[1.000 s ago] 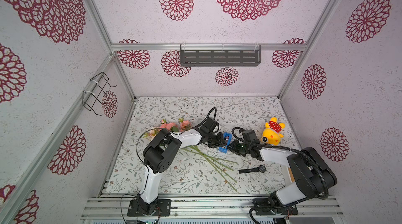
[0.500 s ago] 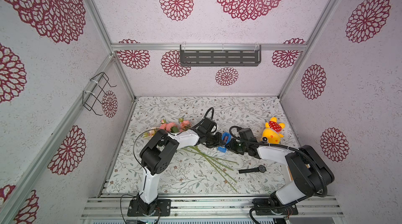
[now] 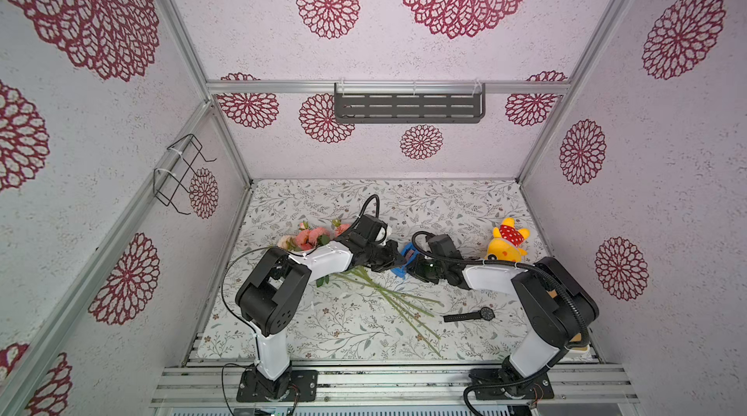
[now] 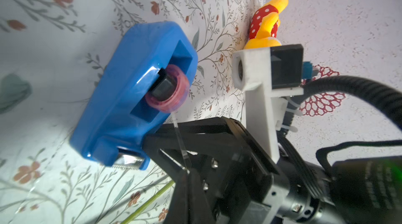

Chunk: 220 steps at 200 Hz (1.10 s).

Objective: Wrap bouquets with tape
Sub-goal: Pull the tape from the tape cutter.

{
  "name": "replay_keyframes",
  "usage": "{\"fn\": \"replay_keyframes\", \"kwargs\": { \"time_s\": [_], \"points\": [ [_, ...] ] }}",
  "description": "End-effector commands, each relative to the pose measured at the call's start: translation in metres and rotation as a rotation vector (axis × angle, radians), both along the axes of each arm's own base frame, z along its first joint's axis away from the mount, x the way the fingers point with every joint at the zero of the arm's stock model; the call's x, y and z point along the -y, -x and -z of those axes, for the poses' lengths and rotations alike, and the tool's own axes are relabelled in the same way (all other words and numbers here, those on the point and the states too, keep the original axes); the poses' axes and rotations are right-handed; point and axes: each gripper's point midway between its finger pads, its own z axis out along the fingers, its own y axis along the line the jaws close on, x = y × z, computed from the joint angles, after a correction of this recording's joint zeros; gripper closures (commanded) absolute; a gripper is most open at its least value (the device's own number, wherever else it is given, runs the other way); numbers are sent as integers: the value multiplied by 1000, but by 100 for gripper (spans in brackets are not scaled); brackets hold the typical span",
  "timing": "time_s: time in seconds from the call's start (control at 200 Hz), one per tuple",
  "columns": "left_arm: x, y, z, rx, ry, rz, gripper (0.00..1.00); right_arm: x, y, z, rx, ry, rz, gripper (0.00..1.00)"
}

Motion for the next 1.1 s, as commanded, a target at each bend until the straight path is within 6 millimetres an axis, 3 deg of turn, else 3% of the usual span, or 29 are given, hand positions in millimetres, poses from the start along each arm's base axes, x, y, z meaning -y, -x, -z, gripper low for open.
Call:
{"fn": "replay_keyframes", "kwargs": {
  "time_s": [0.0,0.2,0.395,0.67,0.791,1.096],
  "points": [
    [-6,5,-32,33,36,20,100,11,16,35,-95,157,-40,80],
    [-25,22,-29,-22,-23,-3,100,9,13,31,-89,246,-111,82],
    [-38,28,-34,-26,-22,-30,100,-6,19,39,-107,232,-137,82],
    [-56,48,-25,-76,-62,-50,100,-16,16,37,-99,244,-226,82],
    [-64,57,-17,-100,-80,-61,100,-8,14,38,-103,343,-290,81],
    [-94,78,-6,-143,-197,-121,100,-6,22,49,-148,312,-252,81]
  ]
}}
